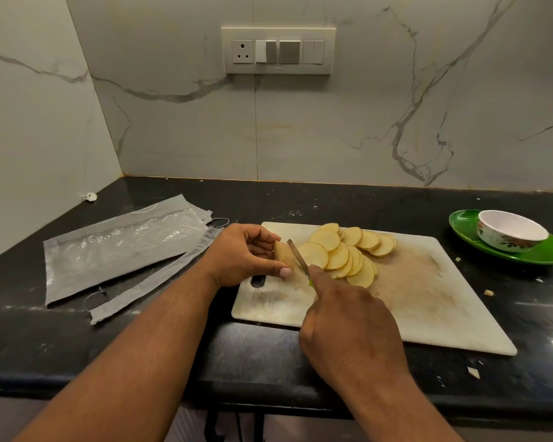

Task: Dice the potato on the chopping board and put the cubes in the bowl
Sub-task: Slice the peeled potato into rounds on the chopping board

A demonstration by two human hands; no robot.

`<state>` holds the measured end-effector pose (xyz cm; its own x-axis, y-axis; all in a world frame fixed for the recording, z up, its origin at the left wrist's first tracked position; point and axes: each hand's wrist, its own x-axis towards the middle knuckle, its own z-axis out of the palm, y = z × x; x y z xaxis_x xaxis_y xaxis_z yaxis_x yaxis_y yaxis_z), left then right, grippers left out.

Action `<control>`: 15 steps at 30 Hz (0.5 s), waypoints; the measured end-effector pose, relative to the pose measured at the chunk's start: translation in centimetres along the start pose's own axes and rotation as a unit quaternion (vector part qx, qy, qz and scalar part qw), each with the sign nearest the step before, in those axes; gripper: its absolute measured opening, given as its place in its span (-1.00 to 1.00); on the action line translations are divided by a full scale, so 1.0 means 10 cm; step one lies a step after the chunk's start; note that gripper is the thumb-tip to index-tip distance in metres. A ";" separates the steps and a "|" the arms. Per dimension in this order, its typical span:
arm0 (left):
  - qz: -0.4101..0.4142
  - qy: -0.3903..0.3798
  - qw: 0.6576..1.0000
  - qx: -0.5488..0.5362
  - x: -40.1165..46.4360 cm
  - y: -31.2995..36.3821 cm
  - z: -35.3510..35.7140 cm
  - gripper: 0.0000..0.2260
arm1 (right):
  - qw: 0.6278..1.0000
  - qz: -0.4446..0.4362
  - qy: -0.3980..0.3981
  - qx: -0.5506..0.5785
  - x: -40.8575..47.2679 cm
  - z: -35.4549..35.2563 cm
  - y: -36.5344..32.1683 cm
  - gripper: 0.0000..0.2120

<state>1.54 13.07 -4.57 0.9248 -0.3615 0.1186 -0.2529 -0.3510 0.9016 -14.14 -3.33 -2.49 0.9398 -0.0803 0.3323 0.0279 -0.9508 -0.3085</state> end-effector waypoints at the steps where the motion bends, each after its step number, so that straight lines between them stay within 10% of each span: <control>1: 0.000 0.000 1.000 -0.002 0.00 0.00 0.00 -0.39 | 1.000 -0.001 -0.001 -0.001 0.00 -0.01 0.00 -0.44; 15: -0.006 0.002 1.000 -0.007 -0.01 0.01 0.00 -0.42 | 1.000 -0.010 -0.006 0.000 0.06 -0.01 -0.03 -0.42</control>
<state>1.47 13.07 -4.49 0.9288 -0.3540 0.1095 -0.2379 -0.3432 0.9087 -13.64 -3.09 -2.09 0.9429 -0.0582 0.3279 0.0460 -0.9524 -0.3014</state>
